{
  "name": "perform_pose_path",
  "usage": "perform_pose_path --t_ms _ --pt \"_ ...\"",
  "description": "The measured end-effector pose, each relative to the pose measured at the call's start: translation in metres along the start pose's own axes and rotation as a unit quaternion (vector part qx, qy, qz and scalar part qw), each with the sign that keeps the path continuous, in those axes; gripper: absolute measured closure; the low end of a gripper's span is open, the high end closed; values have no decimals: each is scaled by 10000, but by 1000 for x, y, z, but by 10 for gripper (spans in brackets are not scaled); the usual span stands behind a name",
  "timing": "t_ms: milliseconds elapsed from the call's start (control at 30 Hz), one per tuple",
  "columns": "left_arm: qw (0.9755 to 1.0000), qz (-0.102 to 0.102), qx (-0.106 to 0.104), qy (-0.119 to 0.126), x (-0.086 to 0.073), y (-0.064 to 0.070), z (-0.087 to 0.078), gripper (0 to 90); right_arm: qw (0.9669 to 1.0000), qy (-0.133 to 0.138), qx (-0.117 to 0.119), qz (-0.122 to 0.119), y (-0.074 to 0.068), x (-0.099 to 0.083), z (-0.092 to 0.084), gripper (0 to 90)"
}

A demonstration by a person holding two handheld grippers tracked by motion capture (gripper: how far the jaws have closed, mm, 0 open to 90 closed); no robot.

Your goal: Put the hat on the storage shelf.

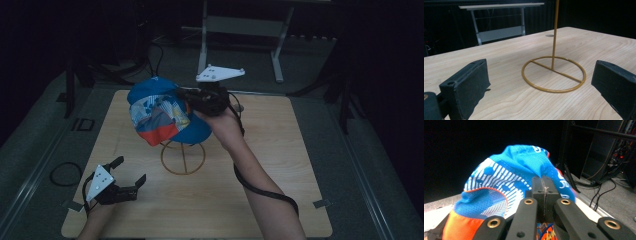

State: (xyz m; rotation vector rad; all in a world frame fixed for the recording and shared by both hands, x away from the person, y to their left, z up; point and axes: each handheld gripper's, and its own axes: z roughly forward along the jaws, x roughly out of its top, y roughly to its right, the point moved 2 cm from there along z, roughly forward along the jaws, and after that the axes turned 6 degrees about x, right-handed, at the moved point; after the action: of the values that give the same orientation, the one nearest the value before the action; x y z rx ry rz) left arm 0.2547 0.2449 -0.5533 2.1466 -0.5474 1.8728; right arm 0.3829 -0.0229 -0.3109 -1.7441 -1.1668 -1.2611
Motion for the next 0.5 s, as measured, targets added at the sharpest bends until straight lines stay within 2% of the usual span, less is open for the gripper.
perform_pose_path --t_ms 133,267,333,500 --pt "10000 -6 -15 37 -1 0 -1 17 9998 -166 39 51 1 -6 16 900" --pt "10000 -58 -50 2 -2 -1 -1 17 9993 -350 104 100 1 -14 24 900" --pt "10000 -76 -37 8 -2 -1 -1 17 9989 -436 83 119 2 -19 26 900" --pt "9999 -134 -52 6 -2 -3 -1 17 9987 -443 138 219 4 -29 21 900"
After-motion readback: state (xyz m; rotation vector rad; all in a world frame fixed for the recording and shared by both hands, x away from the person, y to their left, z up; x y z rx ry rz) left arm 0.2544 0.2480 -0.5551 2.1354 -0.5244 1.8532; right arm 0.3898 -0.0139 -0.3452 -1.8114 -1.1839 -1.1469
